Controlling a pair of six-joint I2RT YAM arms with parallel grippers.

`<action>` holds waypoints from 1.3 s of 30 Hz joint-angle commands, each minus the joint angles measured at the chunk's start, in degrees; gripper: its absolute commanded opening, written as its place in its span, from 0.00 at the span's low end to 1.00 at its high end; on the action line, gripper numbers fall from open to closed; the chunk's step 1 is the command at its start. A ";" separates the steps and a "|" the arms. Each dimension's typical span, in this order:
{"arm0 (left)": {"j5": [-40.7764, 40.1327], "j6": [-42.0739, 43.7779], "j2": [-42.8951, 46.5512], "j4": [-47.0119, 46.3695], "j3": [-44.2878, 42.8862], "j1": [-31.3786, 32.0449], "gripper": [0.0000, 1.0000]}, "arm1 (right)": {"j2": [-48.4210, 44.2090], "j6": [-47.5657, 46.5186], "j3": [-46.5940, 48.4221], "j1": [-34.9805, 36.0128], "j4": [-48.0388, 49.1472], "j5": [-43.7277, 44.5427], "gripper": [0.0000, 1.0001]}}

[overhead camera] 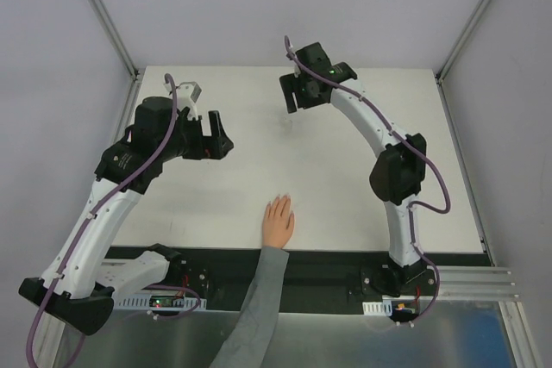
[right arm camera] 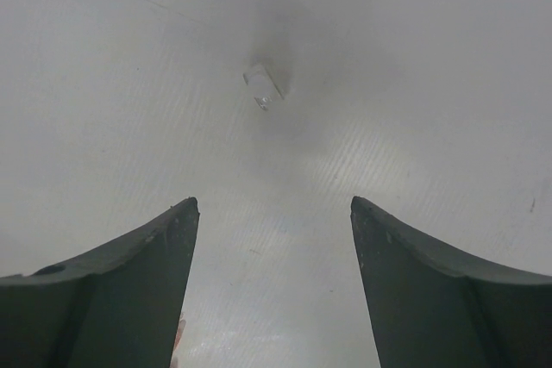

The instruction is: Paint the nails

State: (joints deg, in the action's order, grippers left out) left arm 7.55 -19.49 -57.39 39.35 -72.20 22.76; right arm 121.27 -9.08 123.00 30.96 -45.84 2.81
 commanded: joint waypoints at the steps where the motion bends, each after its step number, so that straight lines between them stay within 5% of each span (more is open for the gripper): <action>1: 1.68 3.49 0.26 3.97 -1.62 -0.62 0.89 | 3.79 -1.73 3.65 2.35 2.34 0.88 0.72; 11: 3.00 2.70 -0.89 4.59 -1.01 -0.62 0.87 | 10.21 -3.31 4.35 2.61 7.08 0.88 0.55; 39: 2.56 4.28 -2.03 6.79 -1.98 -0.62 0.87 | 18.56 -2.61 8.75 2.44 10.51 3.34 0.41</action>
State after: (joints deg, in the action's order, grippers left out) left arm 9.98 -16.05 -59.31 45.82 -72.27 22.76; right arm 139.28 -11.64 129.12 33.56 -36.29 5.98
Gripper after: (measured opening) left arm 0.873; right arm 0.409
